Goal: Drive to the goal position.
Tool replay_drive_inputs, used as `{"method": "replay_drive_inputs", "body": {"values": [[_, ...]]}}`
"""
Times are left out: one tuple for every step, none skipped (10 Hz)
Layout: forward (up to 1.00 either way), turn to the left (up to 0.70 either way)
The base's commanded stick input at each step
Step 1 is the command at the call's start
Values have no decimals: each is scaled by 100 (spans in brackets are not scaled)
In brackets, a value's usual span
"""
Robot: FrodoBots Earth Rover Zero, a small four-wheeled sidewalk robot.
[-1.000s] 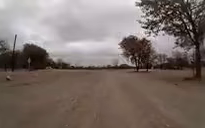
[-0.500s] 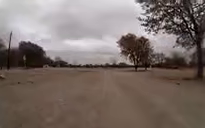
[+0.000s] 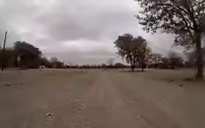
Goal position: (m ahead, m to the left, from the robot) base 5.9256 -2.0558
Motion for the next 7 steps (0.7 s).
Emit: {"method": "replay_drive_inputs", "body": {"values": [[70, -1], [70, -1], [70, -1], [70, -1], [70, -1], [70, -1], [70, -1]]}}
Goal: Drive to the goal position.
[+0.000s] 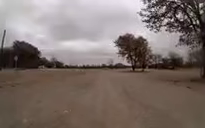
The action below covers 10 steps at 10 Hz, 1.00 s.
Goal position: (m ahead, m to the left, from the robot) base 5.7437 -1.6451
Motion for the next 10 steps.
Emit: {"method": "replay_drive_inputs", "body": {"values": [[70, -1], [70, -1], [70, -1], [70, -1], [70, -1], [70, -1], [70, -1], [70, -1], [70, -1], [70, -1]]}}
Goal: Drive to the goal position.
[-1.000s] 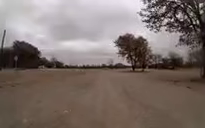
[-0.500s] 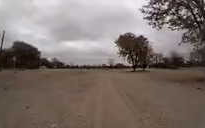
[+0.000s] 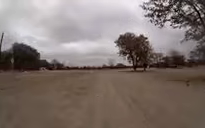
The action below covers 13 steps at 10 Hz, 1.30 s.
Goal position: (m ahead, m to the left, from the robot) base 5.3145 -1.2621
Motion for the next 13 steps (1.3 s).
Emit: {"method": "replay_drive_inputs", "body": {"values": [[70, -1], [70, -1], [70, -1], [70, -1], [70, -1], [70, -1], [70, -1], [70, -1], [70, -1], [70, -1], [70, -1], [70, -1], [70, -1]]}}
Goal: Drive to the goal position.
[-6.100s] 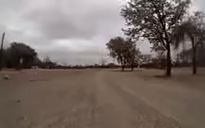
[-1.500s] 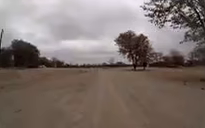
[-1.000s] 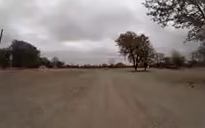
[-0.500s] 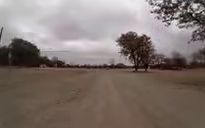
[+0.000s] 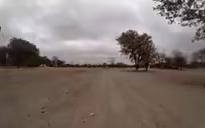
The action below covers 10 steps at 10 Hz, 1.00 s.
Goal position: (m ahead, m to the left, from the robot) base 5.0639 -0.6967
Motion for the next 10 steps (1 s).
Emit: {"method": "replay_drive_inputs", "body": {"values": [[70, -1], [70, -1], [70, -1], [70, -1], [70, -1], [70, -1], [70, -1], [70, -1], [70, -10], [70, -34]]}}
